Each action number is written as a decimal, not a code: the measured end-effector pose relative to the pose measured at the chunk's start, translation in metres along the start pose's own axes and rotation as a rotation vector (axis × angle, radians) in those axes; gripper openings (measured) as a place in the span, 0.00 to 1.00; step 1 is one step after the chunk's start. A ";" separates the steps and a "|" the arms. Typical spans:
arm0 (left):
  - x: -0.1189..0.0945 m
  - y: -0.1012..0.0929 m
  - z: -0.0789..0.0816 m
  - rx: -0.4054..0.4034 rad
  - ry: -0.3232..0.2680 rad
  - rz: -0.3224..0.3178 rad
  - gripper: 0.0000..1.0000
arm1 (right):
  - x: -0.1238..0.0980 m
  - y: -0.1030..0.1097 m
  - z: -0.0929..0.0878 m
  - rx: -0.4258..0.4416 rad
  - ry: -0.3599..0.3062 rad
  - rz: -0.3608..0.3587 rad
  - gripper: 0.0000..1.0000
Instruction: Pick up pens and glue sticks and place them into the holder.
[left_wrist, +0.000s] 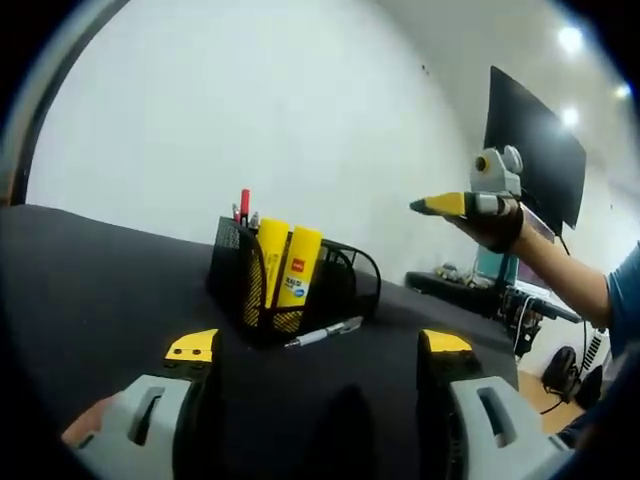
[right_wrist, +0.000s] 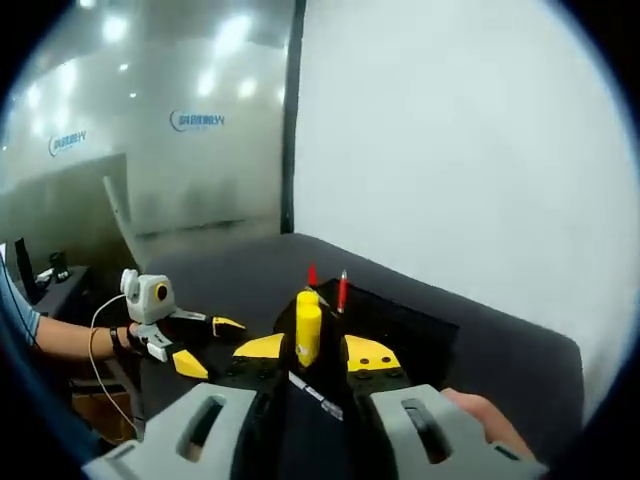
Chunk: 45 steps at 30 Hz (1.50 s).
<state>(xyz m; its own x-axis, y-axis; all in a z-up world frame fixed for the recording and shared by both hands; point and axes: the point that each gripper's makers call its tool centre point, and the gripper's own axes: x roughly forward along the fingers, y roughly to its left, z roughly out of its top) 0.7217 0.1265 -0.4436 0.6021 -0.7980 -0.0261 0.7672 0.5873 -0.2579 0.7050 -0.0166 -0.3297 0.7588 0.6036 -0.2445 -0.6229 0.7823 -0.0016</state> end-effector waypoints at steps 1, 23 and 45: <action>0.000 0.000 0.000 -0.001 0.002 0.001 0.80 | -0.003 0.001 -0.005 0.006 -0.005 0.002 0.19; -0.001 0.002 0.004 -0.006 -0.014 0.008 0.78 | -0.033 -0.004 -0.091 0.121 -0.144 -0.037 0.26; -0.002 -0.002 0.002 -0.006 -0.016 0.033 0.81 | -0.043 -0.017 -0.125 0.118 -0.195 -0.095 0.41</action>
<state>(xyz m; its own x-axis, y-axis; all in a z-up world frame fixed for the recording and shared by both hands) 0.7190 0.1269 -0.4414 0.6306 -0.7759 -0.0192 0.7455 0.6125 -0.2629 0.6592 -0.0753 -0.4403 0.8426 0.5356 -0.0573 -0.5289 0.8428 0.1003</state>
